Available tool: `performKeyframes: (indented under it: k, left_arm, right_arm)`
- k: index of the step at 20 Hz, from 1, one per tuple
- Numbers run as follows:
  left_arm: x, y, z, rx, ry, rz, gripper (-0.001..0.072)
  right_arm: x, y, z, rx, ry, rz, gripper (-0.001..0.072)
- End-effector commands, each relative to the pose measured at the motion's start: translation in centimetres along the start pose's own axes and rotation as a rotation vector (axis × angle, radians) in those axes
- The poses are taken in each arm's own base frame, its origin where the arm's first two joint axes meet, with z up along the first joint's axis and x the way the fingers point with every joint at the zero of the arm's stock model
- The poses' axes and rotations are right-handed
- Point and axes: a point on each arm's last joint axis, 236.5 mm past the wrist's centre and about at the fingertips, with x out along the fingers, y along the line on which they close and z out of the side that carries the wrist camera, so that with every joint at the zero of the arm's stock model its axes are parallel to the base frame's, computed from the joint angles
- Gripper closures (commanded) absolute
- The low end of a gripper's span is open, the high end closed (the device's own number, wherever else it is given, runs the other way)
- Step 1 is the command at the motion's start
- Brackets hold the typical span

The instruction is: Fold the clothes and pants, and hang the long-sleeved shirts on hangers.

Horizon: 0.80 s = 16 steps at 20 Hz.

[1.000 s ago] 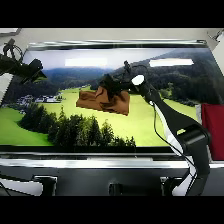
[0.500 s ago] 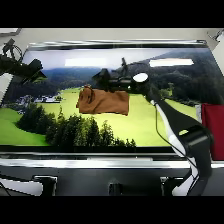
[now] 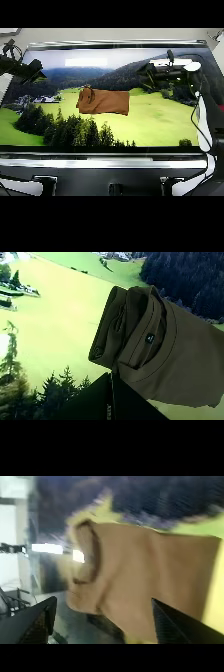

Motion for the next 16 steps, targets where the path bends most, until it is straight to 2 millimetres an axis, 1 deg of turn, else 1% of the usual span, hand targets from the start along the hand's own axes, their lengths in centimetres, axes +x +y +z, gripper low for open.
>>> performKeyframes:
  k: [1, 3, 5, 8, 11, 16]
  left_arm:
    - [0.0, 0.0, 0.0, 0.024, -0.001, 0.000, 0.0693]
    - [0.0, 0.0, 0.0, 0.023, -0.001, 0.001, 0.0693]
    - [0.0, 0.0, 0.0, 0.023, -0.001, 0.001, 0.0693]
    - [0.0, 0.0, 0.0, 0.023, -0.001, 0.000, 0.0693]
    - [0.0, 0.0, 0.0, 0.023, -0.001, 0.000, 0.0693]
    - [0.0, 0.0, 0.0, 0.024, -0.001, 0.000, 0.0693]
  right_arm:
    - [0.2, -5.0, -2.6, 0.022, 0.151, -0.053, 0.0027]
    - [2.7, -5.9, -3.7, 0.022, 0.199, -0.046, 0.0027]
    - [5.0, -6.5, -5.0, 0.023, 0.248, -0.022, 0.0027]
    - [7.7, -7.5, -6.6, 0.022, 0.303, -0.020, 0.0029]
    - [9.3, -8.3, -6.7, 0.026, 0.292, -0.034, 0.0035]
    - [11.3, -8.4, -6.9, 0.015, 0.274, -0.055, 0.0049]
